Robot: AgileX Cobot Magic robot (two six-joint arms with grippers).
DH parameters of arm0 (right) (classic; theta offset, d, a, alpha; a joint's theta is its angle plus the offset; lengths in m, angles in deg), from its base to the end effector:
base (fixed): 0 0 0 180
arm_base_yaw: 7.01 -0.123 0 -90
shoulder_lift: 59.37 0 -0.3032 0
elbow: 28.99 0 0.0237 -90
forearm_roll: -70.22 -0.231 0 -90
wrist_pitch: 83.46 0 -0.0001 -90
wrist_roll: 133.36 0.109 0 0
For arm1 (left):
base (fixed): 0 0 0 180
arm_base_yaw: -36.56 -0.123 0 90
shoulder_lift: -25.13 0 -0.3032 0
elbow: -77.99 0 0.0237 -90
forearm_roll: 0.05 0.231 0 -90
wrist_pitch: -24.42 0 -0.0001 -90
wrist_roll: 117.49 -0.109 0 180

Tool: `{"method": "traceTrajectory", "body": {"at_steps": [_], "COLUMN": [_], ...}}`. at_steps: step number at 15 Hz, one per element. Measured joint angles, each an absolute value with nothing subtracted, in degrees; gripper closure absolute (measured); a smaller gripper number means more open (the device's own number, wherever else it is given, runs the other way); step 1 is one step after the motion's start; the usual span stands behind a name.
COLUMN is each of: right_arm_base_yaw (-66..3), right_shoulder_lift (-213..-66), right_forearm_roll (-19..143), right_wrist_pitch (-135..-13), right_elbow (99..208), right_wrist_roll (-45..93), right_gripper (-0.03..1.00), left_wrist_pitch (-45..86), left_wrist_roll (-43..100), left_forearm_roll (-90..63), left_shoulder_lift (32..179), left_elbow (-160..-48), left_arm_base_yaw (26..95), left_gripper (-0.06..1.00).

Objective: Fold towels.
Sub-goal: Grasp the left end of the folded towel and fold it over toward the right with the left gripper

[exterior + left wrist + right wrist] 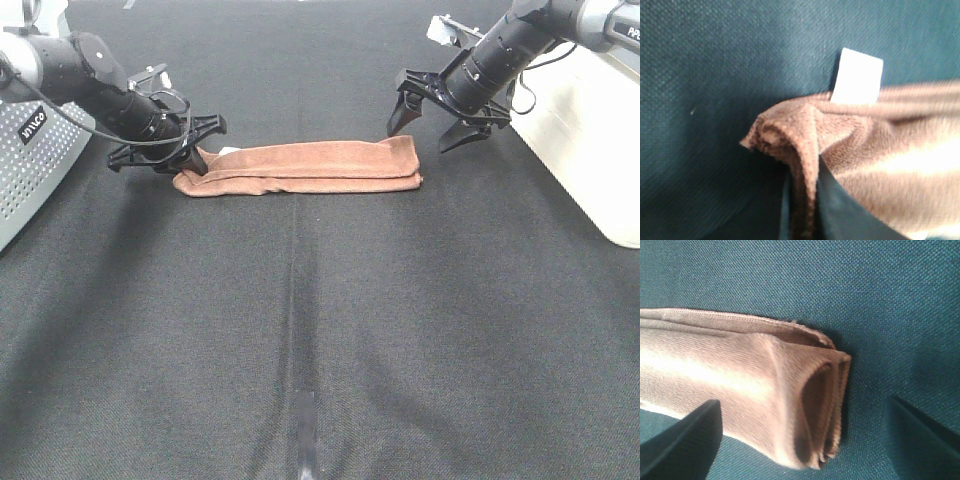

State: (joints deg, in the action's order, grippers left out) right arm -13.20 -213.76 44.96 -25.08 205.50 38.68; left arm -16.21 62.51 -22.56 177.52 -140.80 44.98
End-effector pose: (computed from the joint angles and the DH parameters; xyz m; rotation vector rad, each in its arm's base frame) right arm 0.5394 0.0984 0.1451 -0.1158 2.7041 0.5675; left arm 0.5295 -0.1059 0.0995 -0.1269 2.6797 -0.4807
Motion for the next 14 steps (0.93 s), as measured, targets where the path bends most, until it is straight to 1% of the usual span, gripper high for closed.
{"method": "traceTrajectory", "body": {"at_steps": [2, 4, 6, 8, 9, 11, 12, 14], "right_arm_base_yaw": [-13.2, -13.2, -13.2, -13.2, -13.2, -13.2, -13.2, -13.2], "right_shoulder_lift": [-213.0, -212.4, -212.2, -212.0, -211.9, -211.0, -211.0, -210.1], "right_forearm_roll": [45.4, 45.4, 45.4, 45.4, 45.4, 45.4, 45.4, 45.3], "right_wrist_pitch": [-25.0, -24.4, -22.7, -21.4, -20.7, -20.3, -20.3, -18.7], "right_elbow": [205.5, 205.5, 205.5, 205.5, 205.5, 205.5, 205.5, 205.5], "right_wrist_roll": [39.9, 40.5, 41.4, 41.5, 41.6, 41.6, 41.6, 41.6], "right_gripper": [0.16, 0.16, 0.16, 0.16, 0.16, 0.16, 0.16, 0.16], "left_wrist_pitch": [-22.5, -28.4, -34.0, -37.6, -38.4, -36.7, -36.7, -31.0], "left_wrist_roll": [64.5, 66.3, 67.2, 68.1, 69.1, 70.4, 70.4, 71.6], "left_forearm_roll": [-17.2, -11.6, -8.8, -9.0, -11.8, -17.5, -17.5, -22.7], "left_shoulder_lift": [176.3, 174.5, 173.6, 173.6, 173.6, 174.0, 174.0, 176.2], "left_elbow": [-143.0, -147.4, -153.2, -157.6, -159.1, -159.4, -159.4, -159.4], "left_arm_base_yaw": [43.5, 42.1, 42.2, 44.8, 47.5, 51.1, 51.1, 55.2], "left_gripper": [0.87, 0.87, 0.87, 0.87, 0.87, 0.87, 0.87, 0.87]}}
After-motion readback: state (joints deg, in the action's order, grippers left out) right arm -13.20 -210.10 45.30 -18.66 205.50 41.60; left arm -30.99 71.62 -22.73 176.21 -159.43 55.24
